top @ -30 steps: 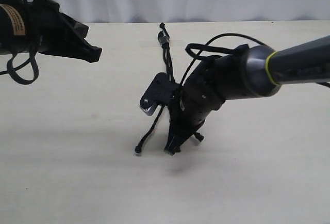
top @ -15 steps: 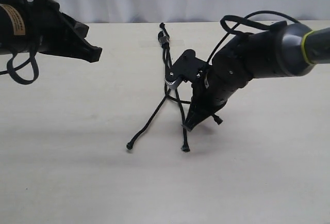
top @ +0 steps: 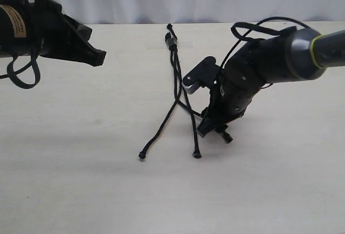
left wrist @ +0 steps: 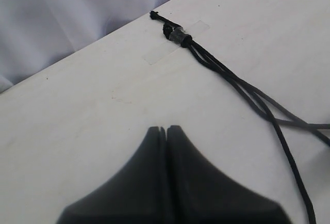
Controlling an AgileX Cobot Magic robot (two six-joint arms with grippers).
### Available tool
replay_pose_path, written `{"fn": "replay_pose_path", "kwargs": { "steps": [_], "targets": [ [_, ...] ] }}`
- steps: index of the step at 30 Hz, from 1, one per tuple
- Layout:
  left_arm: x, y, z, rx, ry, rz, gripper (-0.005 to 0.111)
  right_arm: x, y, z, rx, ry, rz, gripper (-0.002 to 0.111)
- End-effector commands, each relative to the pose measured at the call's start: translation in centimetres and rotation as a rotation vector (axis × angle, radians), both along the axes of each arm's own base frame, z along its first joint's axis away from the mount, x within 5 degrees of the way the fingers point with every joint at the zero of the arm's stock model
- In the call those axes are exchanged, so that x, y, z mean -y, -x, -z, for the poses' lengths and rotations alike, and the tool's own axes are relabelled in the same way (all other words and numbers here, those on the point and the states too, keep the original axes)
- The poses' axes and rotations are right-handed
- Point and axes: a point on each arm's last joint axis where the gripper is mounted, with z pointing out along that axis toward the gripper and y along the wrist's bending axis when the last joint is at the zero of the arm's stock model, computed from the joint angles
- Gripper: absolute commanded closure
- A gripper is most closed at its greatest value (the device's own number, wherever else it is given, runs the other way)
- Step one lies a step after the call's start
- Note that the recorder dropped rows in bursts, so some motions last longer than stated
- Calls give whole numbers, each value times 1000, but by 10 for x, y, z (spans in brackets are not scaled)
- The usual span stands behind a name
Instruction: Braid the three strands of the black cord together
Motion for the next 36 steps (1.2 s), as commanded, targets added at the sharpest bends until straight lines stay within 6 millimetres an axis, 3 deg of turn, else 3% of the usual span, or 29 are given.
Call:
{"fn": "replay_pose_path", "kwargs": {
  "steps": [1,5,10,16,19,24,30,33,36],
  "targets": [
    [-1,1,0,5,-7,2,107,9,5,-47,91,-43,34,43],
    [-1,1,0,5,-7,2,107,17,22,-97,224,-137,62,55],
    [-1,1,0,5,-7,2,107,34,62,-149,416,-295,68,83],
    [-1,2,0,3,-10,2,107,60,124,-183,638,-521,70,104],
    [-1,2,0,3,-10,2,107,72,152,-190,704,-613,80,104],
    [-1,1,0,5,-9,2,107,92,191,-188,780,-673,77,104],
    [-1,1,0,5,-9,2,107,107,225,-166,833,-749,80,104],
    [-1,1,0,5,-9,2,107,111,235,-147,867,-797,67,104],
    [-1,1,0,5,-9,2,107,115,246,-115,885,-820,49,104]
  ]
}}
